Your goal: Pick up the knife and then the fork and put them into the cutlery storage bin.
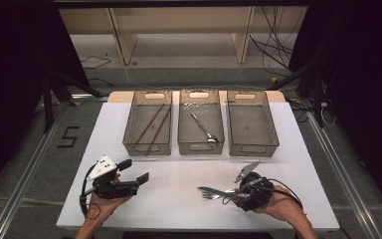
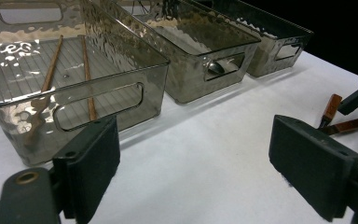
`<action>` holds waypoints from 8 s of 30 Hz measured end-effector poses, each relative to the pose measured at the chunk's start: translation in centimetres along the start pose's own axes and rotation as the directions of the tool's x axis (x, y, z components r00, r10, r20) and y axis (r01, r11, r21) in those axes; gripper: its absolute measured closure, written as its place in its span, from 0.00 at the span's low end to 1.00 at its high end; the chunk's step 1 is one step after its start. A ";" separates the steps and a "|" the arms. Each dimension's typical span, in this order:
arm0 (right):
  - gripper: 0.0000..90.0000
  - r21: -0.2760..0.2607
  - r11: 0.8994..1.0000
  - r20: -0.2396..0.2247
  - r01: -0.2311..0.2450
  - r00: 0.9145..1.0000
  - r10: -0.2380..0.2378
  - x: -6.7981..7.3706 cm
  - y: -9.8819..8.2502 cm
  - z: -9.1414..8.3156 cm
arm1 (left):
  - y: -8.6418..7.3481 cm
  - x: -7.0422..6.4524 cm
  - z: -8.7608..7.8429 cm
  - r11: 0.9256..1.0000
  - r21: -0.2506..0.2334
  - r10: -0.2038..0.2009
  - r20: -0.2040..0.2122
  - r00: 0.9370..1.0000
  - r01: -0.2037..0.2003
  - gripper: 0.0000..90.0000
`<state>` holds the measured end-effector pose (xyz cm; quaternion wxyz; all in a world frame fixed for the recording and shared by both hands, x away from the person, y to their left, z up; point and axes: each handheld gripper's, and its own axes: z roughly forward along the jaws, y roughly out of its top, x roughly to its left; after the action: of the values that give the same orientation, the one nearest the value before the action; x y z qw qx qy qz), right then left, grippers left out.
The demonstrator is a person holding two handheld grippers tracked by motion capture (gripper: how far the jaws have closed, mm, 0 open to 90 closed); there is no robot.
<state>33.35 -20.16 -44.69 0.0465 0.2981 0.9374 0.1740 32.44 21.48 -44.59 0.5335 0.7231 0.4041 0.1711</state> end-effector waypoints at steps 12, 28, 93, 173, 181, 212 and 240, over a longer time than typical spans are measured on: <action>0.68 0.067 0.996 0.031 0.056 0.998 -0.058 0.7 0.4 1.2 | 0.0 0.0 0.0 1.000 0.001 0.001 0.001 1.000 -0.001 0.18; 0.81 0.121 0.984 0.027 0.129 0.991 -0.133 1.1 1.2 1.6 | 0.0 0.0 0.1 1.000 0.006 0.005 0.004 1.000 -0.005 0.18; 0.86 -0.361 0.892 0.139 -0.273 0.930 0.341 -12.1 7.9 -7.3 | 0.0 0.3 -0.2 1.000 -0.020 -0.013 -0.002 1.000 0.013 0.18; 0.42 -0.378 0.900 0.037 -0.217 0.968 0.248 -10.4 8.9 -6.1 | 0.0 0.2 -0.2 1.000 -0.018 -0.013 0.000 1.000 0.013 0.17; 0.38 -0.369 0.920 0.025 -0.131 0.988 0.151 -7.9 8.6 -6.7 | 0.0 0.2 -0.2 1.000 -0.019 -0.013 0.001 1.000 0.013 0.17; 0.31 -0.227 0.974 0.035 -0.016 0.999 0.024 -4.5 5.2 -4.1 | 0.0 0.1 -0.3 1.000 -0.017 -0.004 0.002 1.000 0.004 0.17; 0.34 0.010 0.999 0.018 0.044 0.999 -0.044 -3.5 2.9 -0.3 | 0.0 0.1 -0.2 1.000 -0.016 -0.002 0.004 1.000 0.002 0.17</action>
<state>37.76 -20.05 -43.45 0.0572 0.2792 0.9441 0.1656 32.30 21.67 -44.51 0.5400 0.7188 0.4025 0.1724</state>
